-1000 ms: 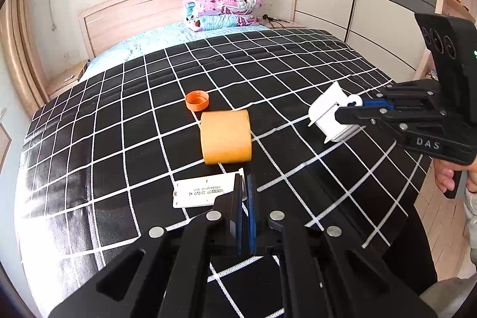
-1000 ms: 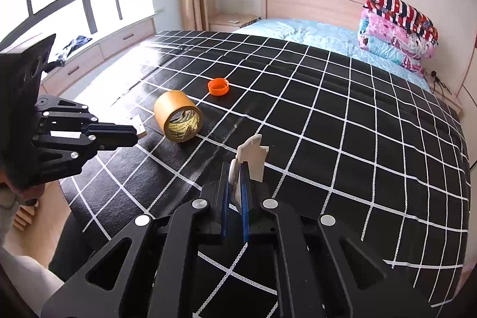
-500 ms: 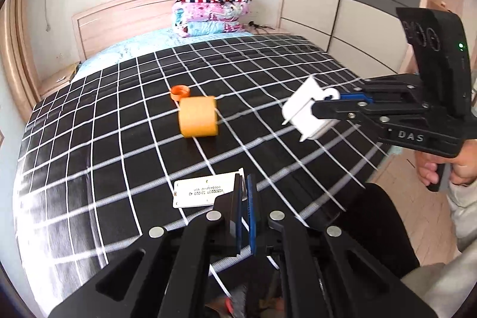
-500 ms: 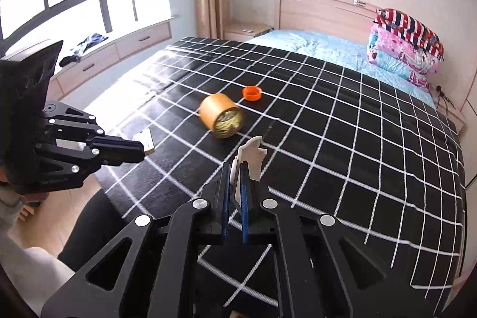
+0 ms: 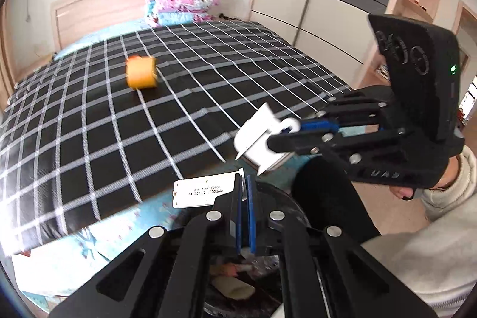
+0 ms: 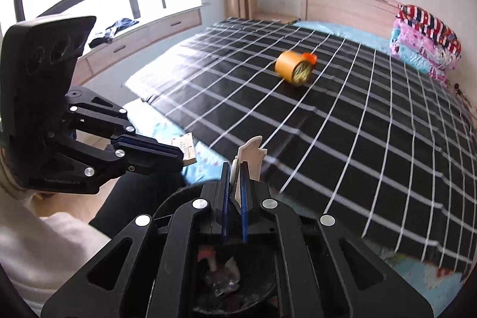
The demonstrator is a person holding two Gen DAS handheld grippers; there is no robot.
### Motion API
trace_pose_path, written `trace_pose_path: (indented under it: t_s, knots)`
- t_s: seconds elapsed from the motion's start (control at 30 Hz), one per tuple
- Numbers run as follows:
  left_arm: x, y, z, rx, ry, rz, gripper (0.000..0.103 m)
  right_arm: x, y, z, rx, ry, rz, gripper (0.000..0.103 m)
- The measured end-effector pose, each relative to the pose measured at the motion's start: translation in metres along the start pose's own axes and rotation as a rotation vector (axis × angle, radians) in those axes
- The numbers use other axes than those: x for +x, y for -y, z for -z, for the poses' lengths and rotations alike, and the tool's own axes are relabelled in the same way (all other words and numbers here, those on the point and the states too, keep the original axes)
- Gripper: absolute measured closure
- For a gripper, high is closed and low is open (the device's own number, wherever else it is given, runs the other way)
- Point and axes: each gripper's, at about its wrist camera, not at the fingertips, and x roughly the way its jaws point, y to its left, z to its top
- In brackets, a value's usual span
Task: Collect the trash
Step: 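Carry the white holder and paper label over the bin, then open both tools to drop the holder and label into the bin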
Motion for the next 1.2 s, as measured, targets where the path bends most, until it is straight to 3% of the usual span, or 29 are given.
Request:
trace_pose_path:
  t_s: [0.43, 1.2]
  knots:
    - [0.052, -0.008, 0.041, -0.093, -0.159, 0.080, 0.100, 0.044, -0.001, 0.060, 0.094, -0.166, -0.060, 0.096]
    - [0.137, -0.037, 0.086, -0.199, -0.378, 0.106, 0.099, 0.118, 0.004, 0.101, 0.147, -0.365, -0.086, 0.096]
